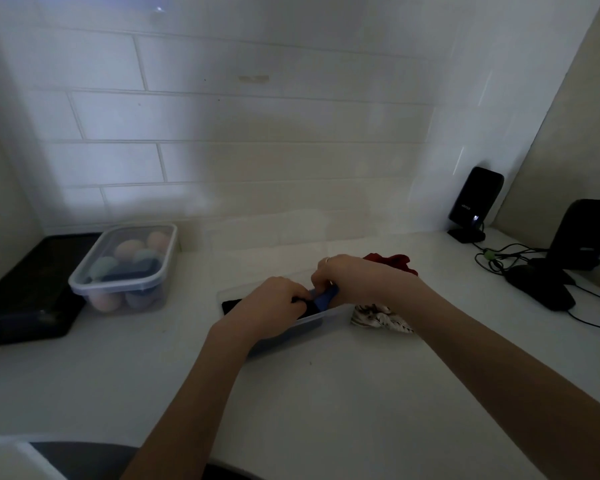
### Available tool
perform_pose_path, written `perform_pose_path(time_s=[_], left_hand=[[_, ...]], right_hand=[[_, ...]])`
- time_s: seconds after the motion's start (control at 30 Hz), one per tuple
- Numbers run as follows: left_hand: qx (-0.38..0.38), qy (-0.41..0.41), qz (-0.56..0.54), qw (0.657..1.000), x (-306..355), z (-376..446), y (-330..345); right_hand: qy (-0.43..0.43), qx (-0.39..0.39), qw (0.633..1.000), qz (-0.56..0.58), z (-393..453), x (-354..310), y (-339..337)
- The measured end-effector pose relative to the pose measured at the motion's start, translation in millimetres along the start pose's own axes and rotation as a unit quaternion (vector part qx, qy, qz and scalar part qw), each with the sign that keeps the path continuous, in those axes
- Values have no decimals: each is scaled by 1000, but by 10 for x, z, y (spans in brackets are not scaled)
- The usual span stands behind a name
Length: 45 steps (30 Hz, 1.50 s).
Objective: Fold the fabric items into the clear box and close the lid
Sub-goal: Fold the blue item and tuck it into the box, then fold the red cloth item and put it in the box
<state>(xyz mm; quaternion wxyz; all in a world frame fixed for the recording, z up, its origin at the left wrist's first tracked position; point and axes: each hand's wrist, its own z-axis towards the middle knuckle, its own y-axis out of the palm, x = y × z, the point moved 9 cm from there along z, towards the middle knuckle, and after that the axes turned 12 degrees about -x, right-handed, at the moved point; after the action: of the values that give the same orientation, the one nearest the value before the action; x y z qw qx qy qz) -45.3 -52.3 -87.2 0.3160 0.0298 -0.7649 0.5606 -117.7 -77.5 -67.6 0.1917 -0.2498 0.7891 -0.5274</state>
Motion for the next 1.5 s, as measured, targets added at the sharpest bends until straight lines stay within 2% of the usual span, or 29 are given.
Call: perform_pose_path(time_s=[0.17,0.33,0.5,0.7,0.93,1.0,1.03,1.07,1.13,1.2,1.27,1.33,1.4,1.5], left_hand=[[0,-5,3,1000,1,11,16],[5,2,1,1000,18,-10,4],[88,15,13,996,29,-130,-161],[14,-6,-13,1000,-16,-54,-64],[-13,11,-49,999,-25,-43,-3],[-4,16,-38,999,-17,-40,-12],[4,19,-33,999,-14,-43,-22],[11,24,-34,999,-11,-48,-31],[11,31,-50,998,-11,-59,-26],[-2,37,-66,997,-1,-63,-2],[-6,48,-72,996,40,-63,10],[3,61,-65,996,100,-53,-3],[20,69,-66,995,139,-62,-48],[62,77,-133,986,117,-126,-195]], right_hand=[[10,-55,998,34,-76,45,-21],[21,-21,998,-60,-33,-10,-37],[38,-13,992,-119,-14,-11,-18],[50,-50,983,-170,117,-65,26],[39,-45,993,-104,21,14,96],[26,-26,999,-15,-20,46,105],[9,-8,997,71,-53,75,101],[-14,25,984,173,-109,120,70],[-51,153,925,345,-294,322,-75],[-5,294,882,368,-500,692,-162],[81,361,869,328,-613,1061,-122],[150,324,878,319,-543,1371,48],[214,238,898,303,-398,1570,258],[272,155,915,255,-253,1683,426]])
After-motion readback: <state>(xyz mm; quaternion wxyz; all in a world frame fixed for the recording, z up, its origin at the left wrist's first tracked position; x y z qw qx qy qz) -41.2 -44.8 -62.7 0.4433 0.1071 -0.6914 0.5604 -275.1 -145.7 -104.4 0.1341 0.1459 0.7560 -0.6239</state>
